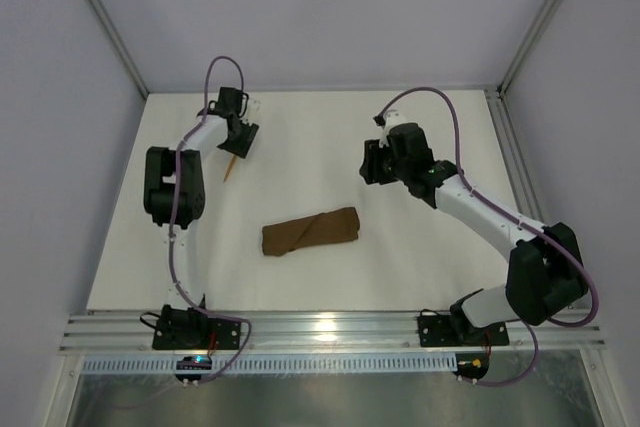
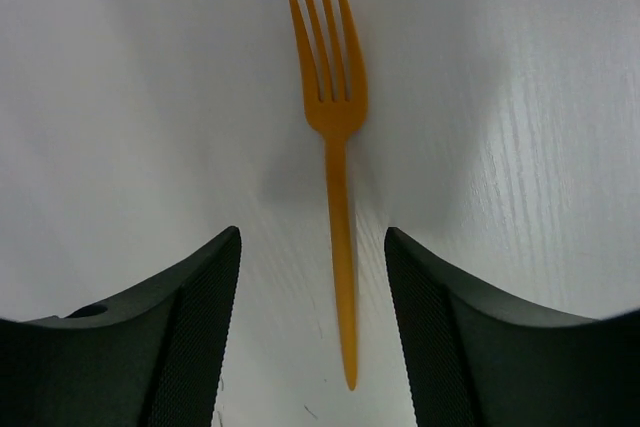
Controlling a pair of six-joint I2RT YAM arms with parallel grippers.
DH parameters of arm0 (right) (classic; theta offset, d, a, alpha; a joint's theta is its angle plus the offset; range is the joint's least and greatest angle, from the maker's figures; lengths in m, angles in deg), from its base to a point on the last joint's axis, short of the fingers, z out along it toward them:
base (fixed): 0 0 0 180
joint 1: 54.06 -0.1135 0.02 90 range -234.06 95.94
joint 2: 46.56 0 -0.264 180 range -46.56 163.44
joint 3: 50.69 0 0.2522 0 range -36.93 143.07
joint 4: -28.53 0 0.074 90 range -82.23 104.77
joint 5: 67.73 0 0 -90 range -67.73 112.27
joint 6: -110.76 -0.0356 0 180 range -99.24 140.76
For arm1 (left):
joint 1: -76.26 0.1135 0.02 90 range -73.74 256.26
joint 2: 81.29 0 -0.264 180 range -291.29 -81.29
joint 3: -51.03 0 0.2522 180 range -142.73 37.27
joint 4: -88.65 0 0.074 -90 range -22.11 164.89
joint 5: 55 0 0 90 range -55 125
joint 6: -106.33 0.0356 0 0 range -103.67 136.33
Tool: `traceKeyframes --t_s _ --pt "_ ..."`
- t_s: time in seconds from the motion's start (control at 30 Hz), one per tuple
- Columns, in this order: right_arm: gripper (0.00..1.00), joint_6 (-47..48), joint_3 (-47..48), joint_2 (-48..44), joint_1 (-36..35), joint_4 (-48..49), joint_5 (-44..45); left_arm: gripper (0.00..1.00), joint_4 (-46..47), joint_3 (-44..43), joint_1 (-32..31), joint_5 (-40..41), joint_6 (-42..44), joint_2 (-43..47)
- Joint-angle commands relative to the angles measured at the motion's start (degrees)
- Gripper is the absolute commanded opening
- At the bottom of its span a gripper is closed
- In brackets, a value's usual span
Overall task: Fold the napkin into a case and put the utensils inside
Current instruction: Pick up the fork from the corner of the board, then pass from the left arm to the right
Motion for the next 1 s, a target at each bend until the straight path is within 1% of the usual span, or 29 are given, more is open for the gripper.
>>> traceKeyframes --t_s 0.0,0.03,0.1,0.13,0.17,0.27,0.3,0.33,0.4,0.43,0.47,0.5,0.53,0.57,0.6,0.63,0.67,0.7,0.8,0.87,0.9,0.97 --pt "0.49 0.74 -0.69 -2.24 -0.11 1.55 0.9 0.59 -4.61 -2.81 0.56 -2.75 1.23 -3.79" --pt "0.49 1.0 -0.69 -2.33 -0.11 1.46 1.25 0.49 -5.32 -3.07 0.56 -3.37 1.23 -5.1" --pt "0.49 1.18 -0.69 -2.85 -0.11 1.46 1.34 0.38 -7.16 -3.95 0.65 -5.29 0.97 -6.34" --pt "0.49 1.44 -0.69 -3.11 -0.11 1.37 1.43 0.3 -8.47 -4.3 1.08 -10.09 0.44 -6.78" --pt "0.49 1.61 -0.43 -3.55 -0.02 1.29 1.43 0.26 -11.1 -4.74 1.52 -12.06 -0.08 -6.87" --pt "0.49 1.97 -0.17 -4.17 -0.11 1.11 0.64 0.04 -13.75 -5.01 1.79 -14.44 -0.01 -6.26" --pt "0.49 1.97 -0.08 -4.61 -0.11 1.28 0.03 0.0 -13.93 -4.49 1.88 -14.88 0.43 -5.65" --pt "0.49 2.06 0.01 -4.79 -0.11 1.37 -0.68 0.0 -13.41 -2.05 1.88 -15.85 0.96 -3.03" --pt "0.49 2.4 -0.07 -5.66 0.06 2.86 -4.97 0.0 -11.93 1.3 1.7 -18.74 2.01 1.1" --pt "0.49 2.76 -0.25 -6.1 -0.02 3.82 -6.99 0.0 -11.39 5.75 1.01 -19.45 4.11 3.82" --pt "0.49 2.76 -0.34 -6.45 0.06 4.53 -9.19 0.0 -10.6 8.41 0.39 -20.24 5.52 10.03" --pt "0.5 2.15 -0.25 -6.98 0.15 6.02 -12.6 0.0 -8.59 11.13 -0.31 -20.42 6.58 13.48" --pt "0.53 1.1 0.27 -6.98 0.33 6.55 -13.85 0.0 -7.7 13.86 -1.54 -20.6 7.63 16.74" --pt "0.57 -1.87 0.71 -6.81 0.59 7.6 -15.08 0.0 -7.09 18.15 -2.07 -21.12 7.99 23.38" --pt "0.59 -3.38 1.15 -6.29 0.77 8.05 -17.53 0.0 -6.91 19.76 -2.69 -21.48 8.0 26.32" --pt "0.66 -5.05 1.76 -4.98 0.77 8.4 -18.6 0.0 -7.34 21.08 -3.3 -21.57 7.82 28.96" --pt "0.78 -8.46 3.08 -4.01 0.77 9.28 -19.92 0.0 -8.04 23.09 -4.7 -21.57 7.99 33.77" --pt "0.8 -10.23 3.87 -3.13 0.77 9.63 -20.98 0.0 -8.92 23.98 -5.67 -21.57 8.17 35.82" --pt "0.79 -13.06 6.33 0.13 -1.07 11.3 -21.69 0.0 -13.48 26.45 -10.32 -21.74 9.31 41.88" --pt "0.79 -13.24 8.78 2.84 -4.67 11.83 -21.69 0.0 -16.47 27.33 -13.05 -21.57 9.84 43.92" --pt "0.76 -13.32 10.02 3.9 -5.81 11.57 -22.47 0.0 -17.01 28.2 -15.59 -21.22 9.84 44.89" --pt "0.7 -14.2 12.58 6.97 -7.83 11.13 -25.45 0.0 -17.19 28.82 -17.62 -19.73 9.49 47.35"
